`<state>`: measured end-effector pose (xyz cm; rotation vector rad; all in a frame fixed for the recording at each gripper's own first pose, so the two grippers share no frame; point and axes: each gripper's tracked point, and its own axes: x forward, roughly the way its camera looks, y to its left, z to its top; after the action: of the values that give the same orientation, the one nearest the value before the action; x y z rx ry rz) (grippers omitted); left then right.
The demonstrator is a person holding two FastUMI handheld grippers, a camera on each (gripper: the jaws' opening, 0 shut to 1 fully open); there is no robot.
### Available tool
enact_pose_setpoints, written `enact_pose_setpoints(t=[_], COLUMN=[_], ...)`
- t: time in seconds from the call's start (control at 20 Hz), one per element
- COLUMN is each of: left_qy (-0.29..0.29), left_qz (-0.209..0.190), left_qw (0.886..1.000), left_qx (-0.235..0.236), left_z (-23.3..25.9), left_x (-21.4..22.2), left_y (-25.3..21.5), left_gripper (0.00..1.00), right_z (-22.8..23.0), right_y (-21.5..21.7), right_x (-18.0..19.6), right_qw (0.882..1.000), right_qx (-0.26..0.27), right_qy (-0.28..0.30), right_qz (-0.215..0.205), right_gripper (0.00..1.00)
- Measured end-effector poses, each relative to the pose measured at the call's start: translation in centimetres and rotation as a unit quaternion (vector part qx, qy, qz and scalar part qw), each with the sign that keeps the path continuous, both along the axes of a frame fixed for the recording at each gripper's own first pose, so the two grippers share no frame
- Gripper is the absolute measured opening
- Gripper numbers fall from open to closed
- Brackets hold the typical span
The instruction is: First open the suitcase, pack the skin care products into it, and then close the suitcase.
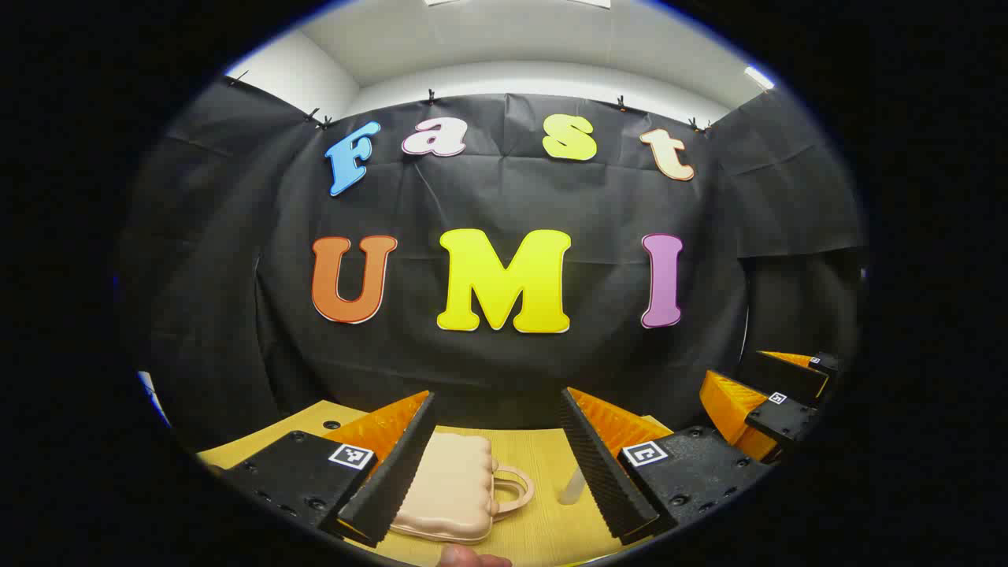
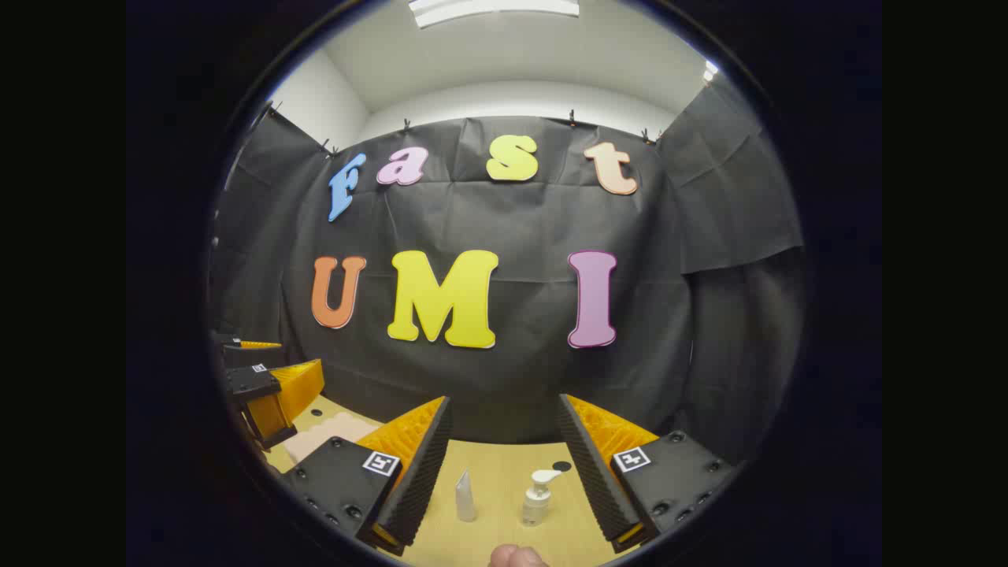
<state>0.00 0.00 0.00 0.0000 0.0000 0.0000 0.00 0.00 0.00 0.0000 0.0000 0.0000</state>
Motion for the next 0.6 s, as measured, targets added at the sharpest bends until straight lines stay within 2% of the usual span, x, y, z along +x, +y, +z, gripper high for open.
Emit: enact_pose_setpoints(t=[0.6], left_qy=[-0.01], left_qz=[0.01], left_qw=[1.0], left_qx=[0.013], left_z=[0.79], left_x=[0.02], left_y=[-0.27], left_gripper=[0.98], right_z=[0.74], right_y=[-0.68], right_x=[0.25], right_qw=[1.0], right_qx=[0.004], right_qy=[-0.01], right_qz=[0.003], right_gripper=[0.8])
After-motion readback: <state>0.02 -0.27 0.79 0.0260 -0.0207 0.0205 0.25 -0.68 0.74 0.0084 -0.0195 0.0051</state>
